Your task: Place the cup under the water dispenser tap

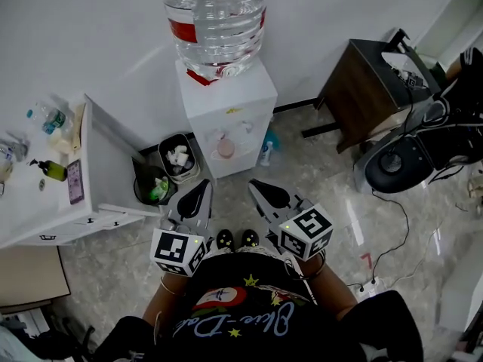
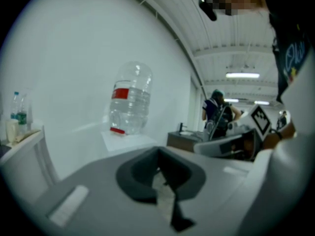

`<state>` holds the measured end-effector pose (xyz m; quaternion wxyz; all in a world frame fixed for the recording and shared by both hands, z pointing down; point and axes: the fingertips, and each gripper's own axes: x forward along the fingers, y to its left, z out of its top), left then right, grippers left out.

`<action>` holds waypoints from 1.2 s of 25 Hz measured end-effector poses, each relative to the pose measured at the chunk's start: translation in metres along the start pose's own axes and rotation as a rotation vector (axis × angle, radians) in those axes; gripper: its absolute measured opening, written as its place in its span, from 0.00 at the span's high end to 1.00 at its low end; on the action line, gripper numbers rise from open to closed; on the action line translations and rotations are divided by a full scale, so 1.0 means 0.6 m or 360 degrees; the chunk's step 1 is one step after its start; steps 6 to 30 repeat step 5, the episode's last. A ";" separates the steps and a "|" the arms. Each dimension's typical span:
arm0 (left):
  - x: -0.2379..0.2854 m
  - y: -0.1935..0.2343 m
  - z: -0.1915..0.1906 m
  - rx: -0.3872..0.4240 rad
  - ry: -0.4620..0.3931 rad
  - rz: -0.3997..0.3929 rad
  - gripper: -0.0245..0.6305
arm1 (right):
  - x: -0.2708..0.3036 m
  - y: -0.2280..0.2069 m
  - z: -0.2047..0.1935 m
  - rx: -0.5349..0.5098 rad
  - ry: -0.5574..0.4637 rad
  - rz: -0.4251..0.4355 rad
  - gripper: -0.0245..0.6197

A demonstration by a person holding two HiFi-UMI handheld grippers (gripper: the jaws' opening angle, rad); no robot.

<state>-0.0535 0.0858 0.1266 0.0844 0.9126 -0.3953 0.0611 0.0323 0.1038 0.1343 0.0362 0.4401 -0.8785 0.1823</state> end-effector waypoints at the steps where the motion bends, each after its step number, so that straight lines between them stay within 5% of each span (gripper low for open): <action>1: 0.000 -0.001 0.002 0.0000 -0.0004 -0.0001 0.97 | 0.000 0.001 0.000 -0.0008 0.0001 0.0007 0.94; 30: -0.002 -0.006 0.007 0.0006 -0.0017 -0.0012 0.97 | 0.000 0.007 0.005 -0.0029 -0.0013 0.0032 0.94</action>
